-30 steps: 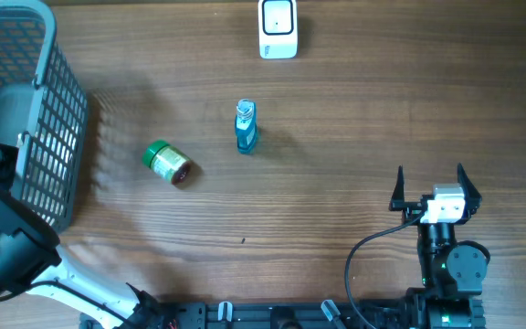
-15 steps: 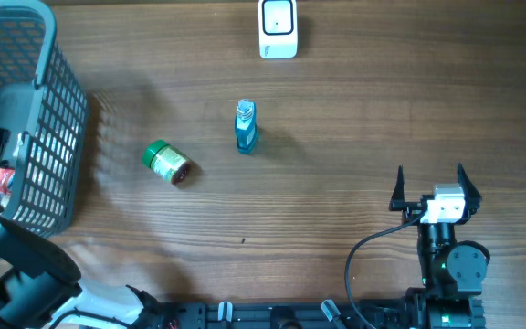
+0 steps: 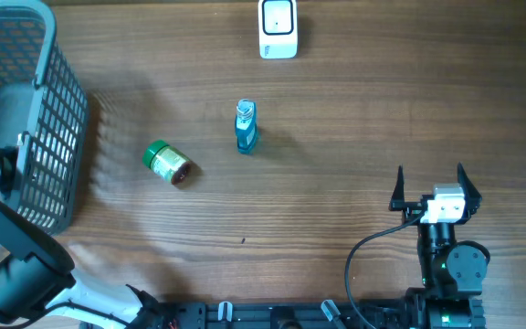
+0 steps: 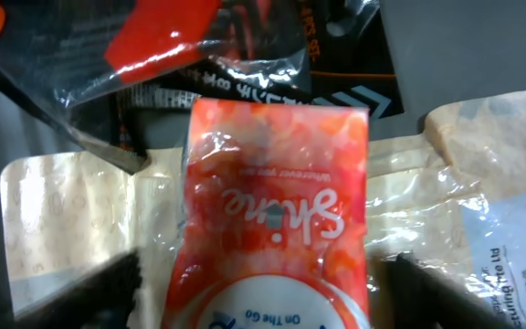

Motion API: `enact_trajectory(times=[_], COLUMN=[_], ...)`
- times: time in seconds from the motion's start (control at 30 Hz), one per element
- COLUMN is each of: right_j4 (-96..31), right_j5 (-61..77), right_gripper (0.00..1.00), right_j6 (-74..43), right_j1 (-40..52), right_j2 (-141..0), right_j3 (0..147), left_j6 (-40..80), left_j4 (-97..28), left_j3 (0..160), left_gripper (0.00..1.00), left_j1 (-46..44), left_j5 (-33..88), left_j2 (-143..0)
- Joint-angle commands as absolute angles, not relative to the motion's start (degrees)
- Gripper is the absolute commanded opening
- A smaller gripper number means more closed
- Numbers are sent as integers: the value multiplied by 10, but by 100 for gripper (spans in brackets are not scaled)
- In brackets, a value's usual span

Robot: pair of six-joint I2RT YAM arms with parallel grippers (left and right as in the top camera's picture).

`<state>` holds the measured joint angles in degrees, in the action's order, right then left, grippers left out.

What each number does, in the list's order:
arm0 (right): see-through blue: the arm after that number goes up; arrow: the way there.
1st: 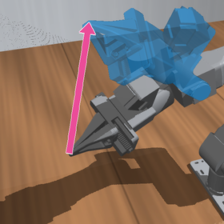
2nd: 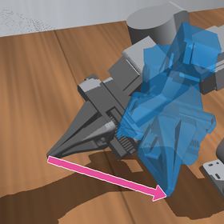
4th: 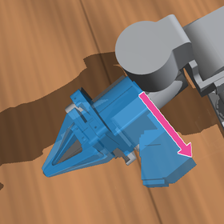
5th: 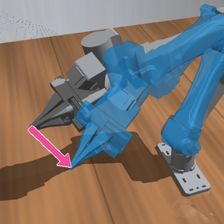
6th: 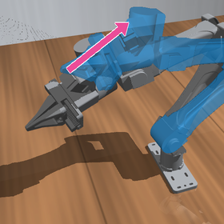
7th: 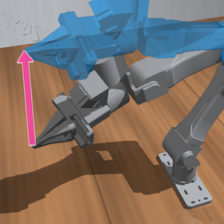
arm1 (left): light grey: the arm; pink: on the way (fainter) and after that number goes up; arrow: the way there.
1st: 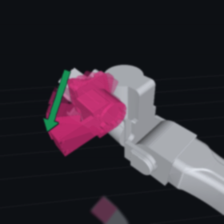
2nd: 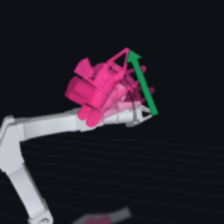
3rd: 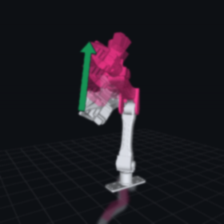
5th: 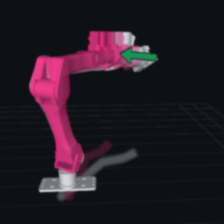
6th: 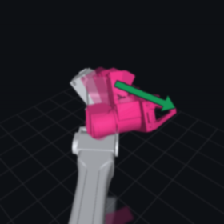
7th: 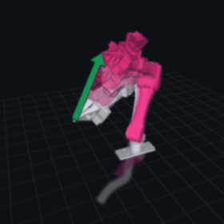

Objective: Scan the item barcode
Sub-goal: 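Reach the left gripper into the basket and grasp the red snack packet, then place the red snack packet on the table between jar and bottle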

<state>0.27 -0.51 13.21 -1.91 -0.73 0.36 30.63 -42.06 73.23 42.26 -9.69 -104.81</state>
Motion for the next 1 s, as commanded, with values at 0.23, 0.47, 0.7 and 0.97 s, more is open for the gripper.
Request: enact_trajectory(times=[0.23, 0.47, 0.7, 0.97], right_j4=[5, 5, 5, 5], right_j5=[-13, -13, -13, -13], right_gripper=[100, 100, 100, 100], right_j6=[136, 135, 135, 136], right_j1=[-18, -18, -18, -18], right_j2=[-3, -3, -3, -3], right_j3=[3, 3, 3, 3], left_j6=[304, 304, 304, 305], left_j4=[-409, -425, -472, -448], left_j3=[728, 728, 775, 788], left_gripper=[42, 39, 47, 49], left_j1=[418, 418, 418, 335], left_j5=[-92, -70, 20, 281], left_j2=[-1051, -1024, -870, -628])
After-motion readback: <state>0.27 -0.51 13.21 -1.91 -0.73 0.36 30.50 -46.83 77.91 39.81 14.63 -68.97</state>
